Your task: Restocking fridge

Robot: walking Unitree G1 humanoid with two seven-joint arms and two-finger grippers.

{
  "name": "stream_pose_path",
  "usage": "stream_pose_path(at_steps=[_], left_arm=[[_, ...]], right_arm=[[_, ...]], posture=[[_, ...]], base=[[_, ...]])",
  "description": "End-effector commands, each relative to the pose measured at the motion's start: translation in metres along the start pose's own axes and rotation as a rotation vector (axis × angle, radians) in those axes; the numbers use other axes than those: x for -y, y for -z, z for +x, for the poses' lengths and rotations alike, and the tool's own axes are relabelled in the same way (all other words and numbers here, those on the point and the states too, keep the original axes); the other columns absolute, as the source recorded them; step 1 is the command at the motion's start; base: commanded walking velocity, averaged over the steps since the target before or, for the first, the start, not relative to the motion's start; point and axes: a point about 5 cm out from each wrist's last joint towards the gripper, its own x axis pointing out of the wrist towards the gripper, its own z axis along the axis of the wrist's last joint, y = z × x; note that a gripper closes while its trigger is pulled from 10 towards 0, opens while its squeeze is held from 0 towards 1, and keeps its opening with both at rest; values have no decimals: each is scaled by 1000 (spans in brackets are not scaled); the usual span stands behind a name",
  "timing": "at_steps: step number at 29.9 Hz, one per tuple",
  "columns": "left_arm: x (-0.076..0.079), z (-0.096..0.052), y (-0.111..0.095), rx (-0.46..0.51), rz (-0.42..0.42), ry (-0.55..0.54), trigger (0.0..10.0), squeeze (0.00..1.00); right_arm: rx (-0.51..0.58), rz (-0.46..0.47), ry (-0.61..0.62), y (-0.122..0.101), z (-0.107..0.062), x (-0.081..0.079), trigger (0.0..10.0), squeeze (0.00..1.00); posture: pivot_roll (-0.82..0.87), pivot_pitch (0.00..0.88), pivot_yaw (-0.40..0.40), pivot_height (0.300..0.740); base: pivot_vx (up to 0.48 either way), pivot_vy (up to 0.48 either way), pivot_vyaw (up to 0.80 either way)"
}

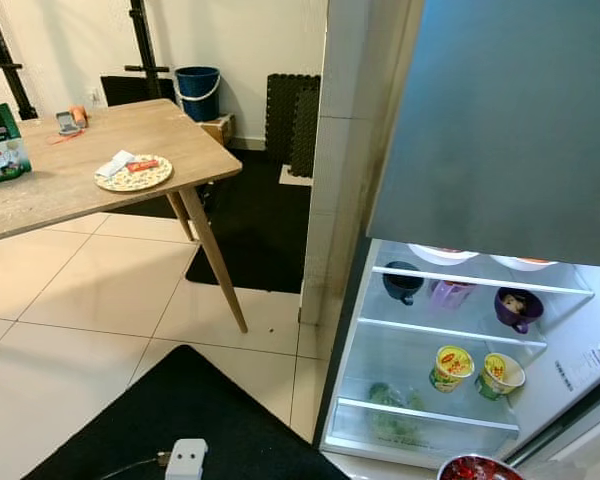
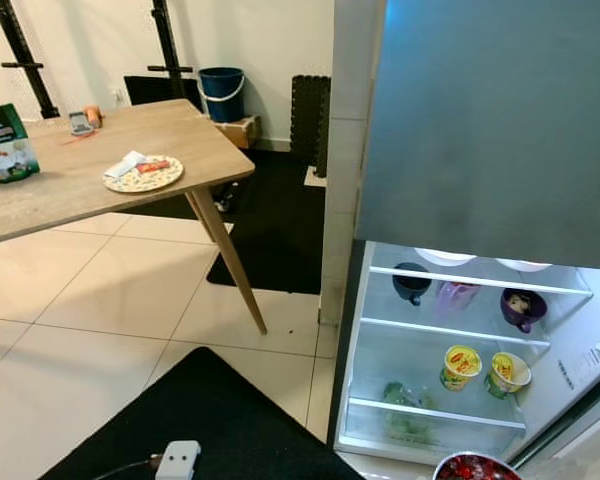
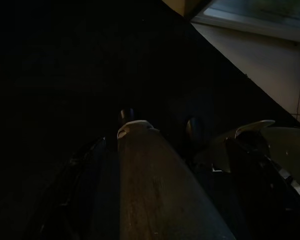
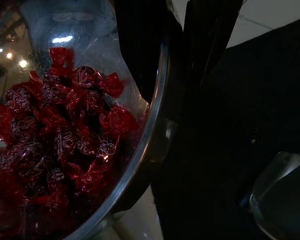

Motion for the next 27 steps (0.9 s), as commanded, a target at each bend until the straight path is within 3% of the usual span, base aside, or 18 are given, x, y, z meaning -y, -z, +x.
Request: stream_pose_path(at_steps=[1,27], left_arm=[[0,0,1,-6,2,-2,10000,0],[1,0,-3,13,-5,4,10000,0]], right_arm=[[1,-8,14,1,0,2,10000,0],[4,-62,15,1,0,-2,10000,0]], posture=[[-131,0,-19,740],[-132,0,-16,740]], base=[[0,-461,0],[0,-31,0]])
